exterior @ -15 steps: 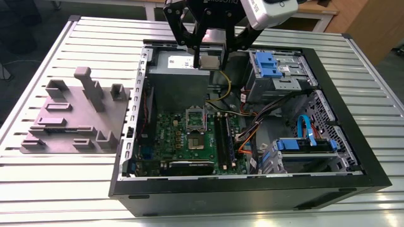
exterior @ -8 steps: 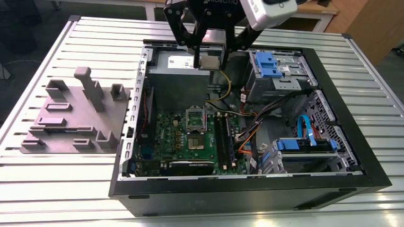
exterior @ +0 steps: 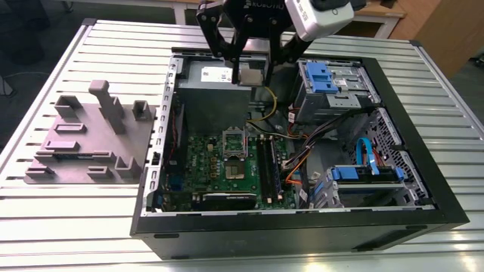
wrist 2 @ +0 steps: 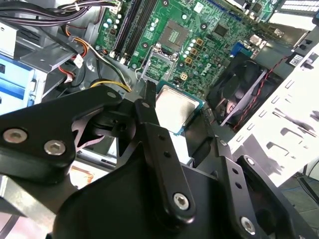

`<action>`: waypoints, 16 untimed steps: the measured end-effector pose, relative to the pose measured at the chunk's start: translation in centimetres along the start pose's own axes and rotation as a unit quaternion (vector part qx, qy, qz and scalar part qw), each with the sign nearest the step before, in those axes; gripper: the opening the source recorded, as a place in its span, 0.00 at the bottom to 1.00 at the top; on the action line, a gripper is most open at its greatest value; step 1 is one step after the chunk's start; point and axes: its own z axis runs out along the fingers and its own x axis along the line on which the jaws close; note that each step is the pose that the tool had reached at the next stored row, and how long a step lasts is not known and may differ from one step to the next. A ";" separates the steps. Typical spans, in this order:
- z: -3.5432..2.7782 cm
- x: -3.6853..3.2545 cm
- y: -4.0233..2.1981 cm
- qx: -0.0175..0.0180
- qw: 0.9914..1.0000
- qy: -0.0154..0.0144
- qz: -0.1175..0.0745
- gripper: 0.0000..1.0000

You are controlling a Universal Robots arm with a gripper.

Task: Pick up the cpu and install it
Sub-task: 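Place the cpu into insertion slot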

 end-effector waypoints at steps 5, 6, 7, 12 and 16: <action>0.83 -0.01 -0.02 0.000 1.000 0.000 0.000 0.47; 1.27 -0.01 -0.03 0.000 1.000 0.000 0.000 0.47; 1.27 -0.01 -0.03 0.000 1.000 0.000 0.000 0.47; 1.29 -0.01 -0.03 0.000 1.000 0.000 0.000 0.47; 1.36 -0.01 -0.03 0.000 1.000 0.000 0.000 0.47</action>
